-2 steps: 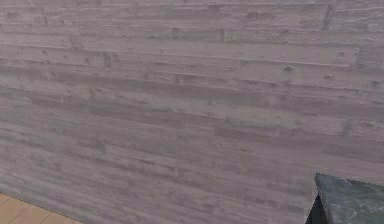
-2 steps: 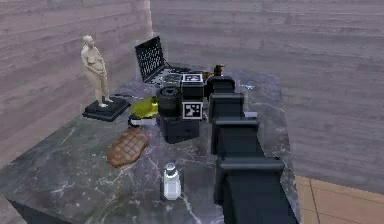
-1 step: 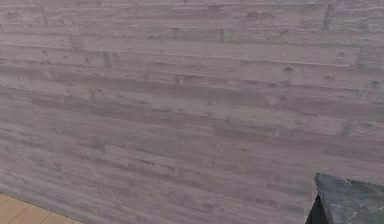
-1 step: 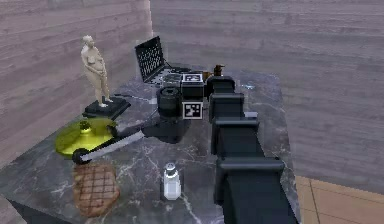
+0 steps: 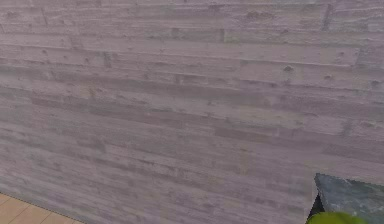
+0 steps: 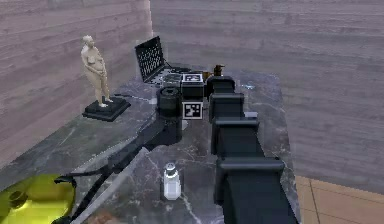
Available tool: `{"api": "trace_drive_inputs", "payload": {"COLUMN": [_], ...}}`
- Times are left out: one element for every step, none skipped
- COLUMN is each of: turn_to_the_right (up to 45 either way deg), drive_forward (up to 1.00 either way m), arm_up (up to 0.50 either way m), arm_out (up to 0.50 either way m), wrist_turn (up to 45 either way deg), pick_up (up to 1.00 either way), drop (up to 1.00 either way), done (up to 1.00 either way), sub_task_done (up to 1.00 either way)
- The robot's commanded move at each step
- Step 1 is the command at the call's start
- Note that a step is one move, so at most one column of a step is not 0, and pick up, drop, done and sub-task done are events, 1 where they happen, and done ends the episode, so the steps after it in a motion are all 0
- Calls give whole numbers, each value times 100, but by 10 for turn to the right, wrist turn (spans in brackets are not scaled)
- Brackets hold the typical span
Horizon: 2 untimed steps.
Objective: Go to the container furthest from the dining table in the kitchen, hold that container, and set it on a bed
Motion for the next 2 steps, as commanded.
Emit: {"api": "trace_drive_inputs", "payload": {"turn_to_the_right": [0, 0], "drive_forward": [0, 0], "arm_up": [0, 0], "arm_out": [0, -18], "wrist_turn": [-150, 0], "pick_up": [0, 0], "drop": [0, 0], "done": [0, 0], "sub_task_done": [0, 0]}}
